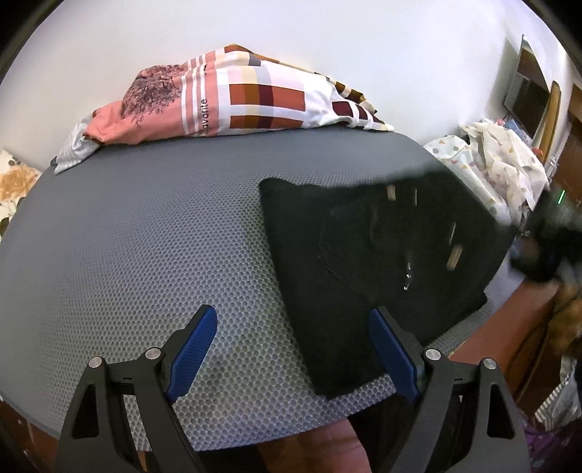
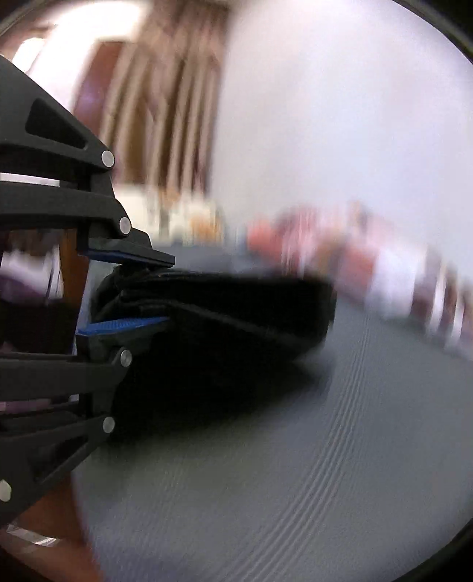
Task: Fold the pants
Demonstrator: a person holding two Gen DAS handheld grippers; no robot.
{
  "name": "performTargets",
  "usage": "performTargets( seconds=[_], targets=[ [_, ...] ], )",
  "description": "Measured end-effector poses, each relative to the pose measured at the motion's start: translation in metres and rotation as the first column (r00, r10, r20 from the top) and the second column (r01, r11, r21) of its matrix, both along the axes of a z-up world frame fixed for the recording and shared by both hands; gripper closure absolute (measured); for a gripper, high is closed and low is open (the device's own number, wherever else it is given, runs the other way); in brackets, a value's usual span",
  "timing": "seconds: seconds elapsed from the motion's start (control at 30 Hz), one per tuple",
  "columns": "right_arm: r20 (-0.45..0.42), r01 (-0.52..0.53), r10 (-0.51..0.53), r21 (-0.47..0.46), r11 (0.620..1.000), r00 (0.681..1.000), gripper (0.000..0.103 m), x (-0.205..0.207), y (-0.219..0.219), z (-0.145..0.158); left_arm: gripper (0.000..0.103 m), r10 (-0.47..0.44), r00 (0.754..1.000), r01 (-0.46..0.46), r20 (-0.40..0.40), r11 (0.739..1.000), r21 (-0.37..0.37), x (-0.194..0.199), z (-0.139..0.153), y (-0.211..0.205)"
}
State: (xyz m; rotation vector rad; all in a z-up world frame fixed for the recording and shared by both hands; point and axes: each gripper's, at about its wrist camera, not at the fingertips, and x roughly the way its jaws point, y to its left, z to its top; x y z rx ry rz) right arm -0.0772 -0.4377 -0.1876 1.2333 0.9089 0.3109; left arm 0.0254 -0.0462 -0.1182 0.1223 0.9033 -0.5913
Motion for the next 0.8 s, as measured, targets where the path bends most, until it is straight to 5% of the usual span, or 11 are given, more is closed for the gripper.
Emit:
performTargets(
  seconds=[0.03,0.1,0.2,0.4,0.6,0.8],
  targets=[
    [-0.059,0.016,-0.017,-0.016,1.000,0.998,0.079,-0.008,-0.006,-0.023,0.017,-0.002,1.000,0.002,-0.008,1.000,0.005,0.001,-0.003,-0.002],
    [-0.056,0.059,-0.053,0.118,0.991,0.997,0.082,-0.015,-0.014,-0.048,0.017,-0.002,1.000,0.003,-0.029,1.000,0.016,0.003,-0.010,-0.005],
    [-0.024,0.010,-0.009,0.016,1.000,1.000,0.081,-0.006,-0.005,-0.029,0.017,-0.011,0.998,0.012,-0.055,1.000,0.018,0.002,-0.016,-0.010],
    [-0.017,0.014,-0.013,0.042,0.999,1.000,0.081,-0.018,-0.012,-0.023,0.017,-0.021,1.000,0.021,0.000,1.000,0.020,-0.002,-0.007,-0.014],
    [-0.029,-0.005,0.004,-0.042,0.999,1.000,0.082,-0.022,-0.015,-0.025,0.017,-0.003,1.000,0.003,-0.022,1.000,0.025,0.004,-0.015,-0.012],
    [-0.001,-0.050,0.051,-0.263,0.963,0.999,0.071,-0.016,-0.003,0.004,0.017,0.013,0.999,-0.014,-0.048,1.000,-0.014,0.012,-0.017,-0.008]
  ],
)
